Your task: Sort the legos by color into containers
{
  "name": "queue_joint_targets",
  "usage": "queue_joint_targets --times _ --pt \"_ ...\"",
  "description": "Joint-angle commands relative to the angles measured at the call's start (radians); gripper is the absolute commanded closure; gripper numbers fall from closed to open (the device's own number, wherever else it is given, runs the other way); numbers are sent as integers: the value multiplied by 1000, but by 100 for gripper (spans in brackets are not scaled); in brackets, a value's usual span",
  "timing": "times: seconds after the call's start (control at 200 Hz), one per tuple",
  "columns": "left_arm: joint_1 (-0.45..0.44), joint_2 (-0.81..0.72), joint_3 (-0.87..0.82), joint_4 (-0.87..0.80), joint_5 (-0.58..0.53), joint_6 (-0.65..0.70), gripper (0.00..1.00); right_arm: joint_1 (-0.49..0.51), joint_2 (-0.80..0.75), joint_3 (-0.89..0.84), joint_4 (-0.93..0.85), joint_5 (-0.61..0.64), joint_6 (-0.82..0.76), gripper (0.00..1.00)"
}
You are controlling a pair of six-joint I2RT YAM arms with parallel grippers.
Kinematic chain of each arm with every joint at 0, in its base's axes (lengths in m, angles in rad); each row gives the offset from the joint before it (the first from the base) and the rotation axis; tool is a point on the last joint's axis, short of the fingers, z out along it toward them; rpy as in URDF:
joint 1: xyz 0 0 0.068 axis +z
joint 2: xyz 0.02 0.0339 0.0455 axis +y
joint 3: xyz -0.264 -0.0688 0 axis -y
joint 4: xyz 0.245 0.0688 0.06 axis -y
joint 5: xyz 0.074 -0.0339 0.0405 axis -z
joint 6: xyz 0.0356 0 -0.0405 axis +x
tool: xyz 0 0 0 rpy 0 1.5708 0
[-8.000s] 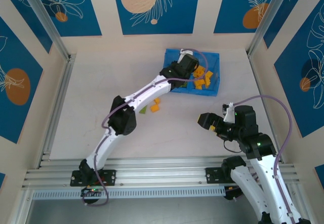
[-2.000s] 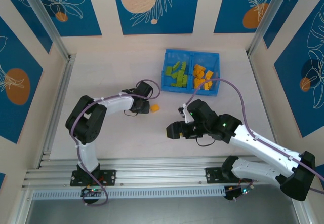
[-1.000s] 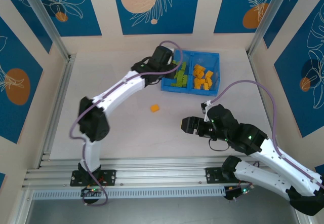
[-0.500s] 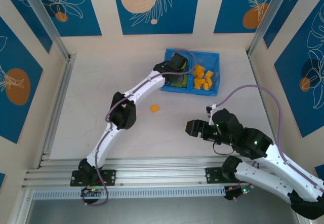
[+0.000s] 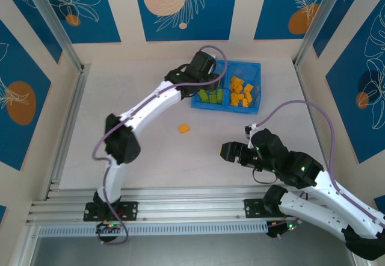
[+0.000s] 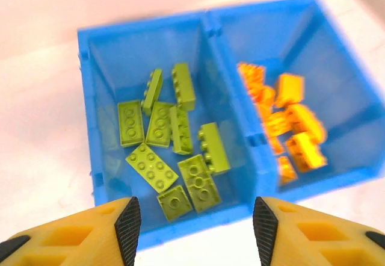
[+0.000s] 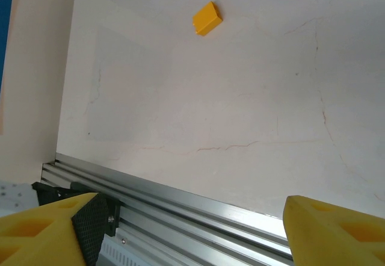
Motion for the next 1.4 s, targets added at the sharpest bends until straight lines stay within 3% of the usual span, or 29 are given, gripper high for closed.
queue_joint_targets --times 0.0,0.25,0.455,0.555,0.77,0.945,1.195,1.32,1.395 --pt "-52 -228 -205 131 14 18 44 -3 37 21 -4 35 -38 21" --pt "-160 -729 -722 211 -109 41 42 3 265 130 50 2 -202 21" --pt "-203 -1024 -982 15 -241 -48 40 14 544 254 116 -9 -352 20" --pt "-203 -1153 -1098 -66 -224 -88 39 14 696 322 129 46 -420 19" --pt "-204 -1411 -1304 -115 -61 -132 28 6 995 471 180 125 -544 18" --pt "-204 -1505 -1375 -152 -18 -205 23 -13 1214 607 194 127 -582 16" --pt "-203 -1507 -1395 -153 -27 -210 19 -65 1438 760 187 144 -585 9" --pt "-203 -1501 -1397 -146 -31 -208 18 -76 1475 780 213 80 -602 14" --pt "-203 -1499 -1404 -136 -33 -207 17 -81 1502 805 200 58 -604 22"
